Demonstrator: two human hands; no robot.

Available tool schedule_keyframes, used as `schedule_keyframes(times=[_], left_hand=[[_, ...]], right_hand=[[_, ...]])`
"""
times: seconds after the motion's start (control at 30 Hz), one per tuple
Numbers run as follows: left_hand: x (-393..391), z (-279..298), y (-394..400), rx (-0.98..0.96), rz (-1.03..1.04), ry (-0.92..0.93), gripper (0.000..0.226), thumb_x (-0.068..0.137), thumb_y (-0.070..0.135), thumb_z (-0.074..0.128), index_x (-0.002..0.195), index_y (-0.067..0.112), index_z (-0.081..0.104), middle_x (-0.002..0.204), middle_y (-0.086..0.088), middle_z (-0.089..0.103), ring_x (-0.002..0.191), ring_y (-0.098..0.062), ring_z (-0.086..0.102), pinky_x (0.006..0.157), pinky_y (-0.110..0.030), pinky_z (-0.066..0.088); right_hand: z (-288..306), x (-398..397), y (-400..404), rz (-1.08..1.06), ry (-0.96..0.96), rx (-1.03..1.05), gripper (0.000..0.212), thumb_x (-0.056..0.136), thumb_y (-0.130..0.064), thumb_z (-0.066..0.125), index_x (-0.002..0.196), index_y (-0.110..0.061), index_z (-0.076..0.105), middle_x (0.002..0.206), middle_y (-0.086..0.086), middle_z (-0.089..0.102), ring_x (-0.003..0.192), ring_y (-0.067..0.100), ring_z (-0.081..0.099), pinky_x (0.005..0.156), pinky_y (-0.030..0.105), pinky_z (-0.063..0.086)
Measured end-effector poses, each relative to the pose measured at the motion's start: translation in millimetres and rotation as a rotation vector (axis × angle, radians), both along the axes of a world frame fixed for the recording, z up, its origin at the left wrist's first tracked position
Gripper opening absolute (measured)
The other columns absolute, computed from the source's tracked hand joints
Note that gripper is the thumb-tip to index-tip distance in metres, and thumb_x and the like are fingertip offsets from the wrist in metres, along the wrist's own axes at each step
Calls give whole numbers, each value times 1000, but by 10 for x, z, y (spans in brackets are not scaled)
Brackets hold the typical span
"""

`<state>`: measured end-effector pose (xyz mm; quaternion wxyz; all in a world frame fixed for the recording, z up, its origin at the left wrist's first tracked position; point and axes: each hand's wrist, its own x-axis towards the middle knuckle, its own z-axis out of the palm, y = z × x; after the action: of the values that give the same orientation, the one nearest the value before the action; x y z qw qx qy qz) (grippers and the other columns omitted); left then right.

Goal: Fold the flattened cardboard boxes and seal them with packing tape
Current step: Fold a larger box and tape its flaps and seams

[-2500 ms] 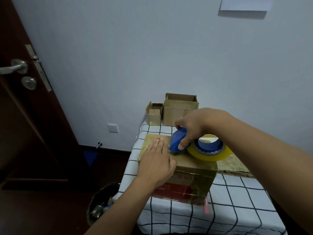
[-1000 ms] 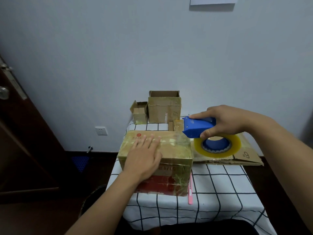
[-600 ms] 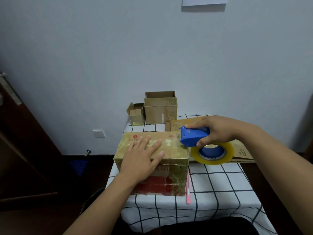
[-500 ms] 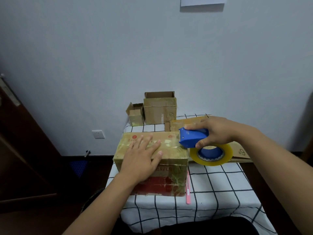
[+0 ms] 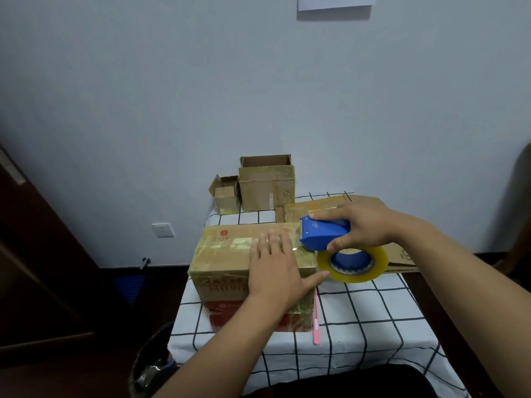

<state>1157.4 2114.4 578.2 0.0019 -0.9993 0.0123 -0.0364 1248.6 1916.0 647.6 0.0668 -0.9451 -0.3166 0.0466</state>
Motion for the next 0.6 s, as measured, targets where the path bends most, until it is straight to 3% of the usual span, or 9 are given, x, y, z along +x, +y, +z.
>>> schedule_keyframes(times=[0.1,0.23,0.4,0.5,0.6], left_hand=[[36,-51,-62,19,-31,-42,103,84,82,19,157,11,0,163,-19,-1,150,-36,-4,120,-49,-4],[88,-108,-14,-4,-139,-66,94,90,74,21,156,13,-4,165,-11,-2,152,-24,-5,122,-39,-3],[100,-125,-15,-34,-164,-80,85,90,73,24,157,26,1,165,-10,1,152,-25,1,121,-40,1],[109,-112,15,-29,-156,-70,83,91,73,25,157,28,3,165,-9,1,152,-24,1,121,-39,1],[120,-109,19,-19,-159,-77,82,91,73,25,157,29,3,165,-8,0,152,-24,1,121,-39,0]], right_hand=[[-34,-15,-46,4,31,43,73,79,-63,69,144,-54,36,137,-17,54,117,13,50,94,31,38],[-131,-17,-158,1,64,140,72,78,-62,70,143,-52,39,132,-22,53,113,8,49,99,34,40],[-212,-7,-258,8,77,199,71,79,-60,72,141,-55,38,101,-40,44,97,-3,46,84,14,32],[-135,-30,-420,-2,79,177,68,81,-54,72,141,-54,39,100,-39,40,98,-1,45,87,14,33],[-80,-54,-526,-18,75,150,65,83,-52,72,138,-56,37,98,-38,38,91,-15,42,79,6,28]])
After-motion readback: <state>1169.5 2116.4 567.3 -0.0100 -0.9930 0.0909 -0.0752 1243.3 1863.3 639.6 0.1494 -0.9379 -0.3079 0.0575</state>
